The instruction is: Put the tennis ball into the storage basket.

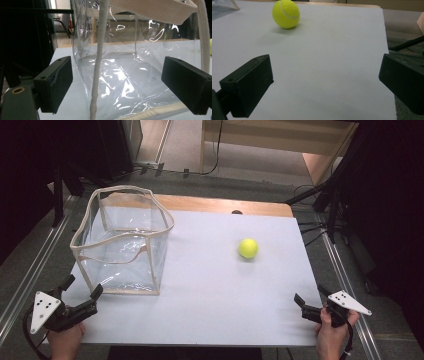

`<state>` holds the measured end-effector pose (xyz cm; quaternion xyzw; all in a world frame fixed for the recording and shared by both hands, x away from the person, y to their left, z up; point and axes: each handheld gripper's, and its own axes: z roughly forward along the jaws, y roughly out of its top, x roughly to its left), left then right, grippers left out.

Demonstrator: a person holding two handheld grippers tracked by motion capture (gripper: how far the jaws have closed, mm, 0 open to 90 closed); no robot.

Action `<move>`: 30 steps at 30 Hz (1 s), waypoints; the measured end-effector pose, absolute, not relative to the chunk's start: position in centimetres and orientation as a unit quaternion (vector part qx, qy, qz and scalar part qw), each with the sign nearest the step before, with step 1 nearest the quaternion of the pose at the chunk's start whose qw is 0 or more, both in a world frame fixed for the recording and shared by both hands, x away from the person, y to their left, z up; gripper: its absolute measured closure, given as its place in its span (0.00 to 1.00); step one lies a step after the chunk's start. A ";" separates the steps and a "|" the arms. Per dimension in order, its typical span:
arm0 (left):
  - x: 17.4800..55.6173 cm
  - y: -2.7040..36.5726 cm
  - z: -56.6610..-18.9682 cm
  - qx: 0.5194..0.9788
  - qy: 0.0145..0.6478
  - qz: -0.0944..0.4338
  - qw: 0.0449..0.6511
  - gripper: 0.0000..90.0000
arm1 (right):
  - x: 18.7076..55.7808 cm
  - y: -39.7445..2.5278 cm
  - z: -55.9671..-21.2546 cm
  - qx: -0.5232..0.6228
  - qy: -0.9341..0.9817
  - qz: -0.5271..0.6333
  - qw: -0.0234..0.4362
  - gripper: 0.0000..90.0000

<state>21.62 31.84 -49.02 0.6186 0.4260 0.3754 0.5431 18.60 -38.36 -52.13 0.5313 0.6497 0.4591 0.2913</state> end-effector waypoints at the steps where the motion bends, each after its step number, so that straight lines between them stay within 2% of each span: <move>1: 21.6 31.8 -49.0 0.619 0.426 0.375 0.543 0.11 | 18.6 -38.4 -52.1 0.531 0.650 0.459 0.291 0.00; 13: 21.5 31.7 -49.0 0.619 0.424 0.379 0.542 0.11 | 19.3 -38.2 -51.4 0.533 0.663 0.447 0.277 0.00; 30: 21.5 31.5 -49.0 0.621 0.423 0.383 0.538 0.11 | 23.1 -36.4 -49.0 0.506 0.710 0.421 0.249 0.00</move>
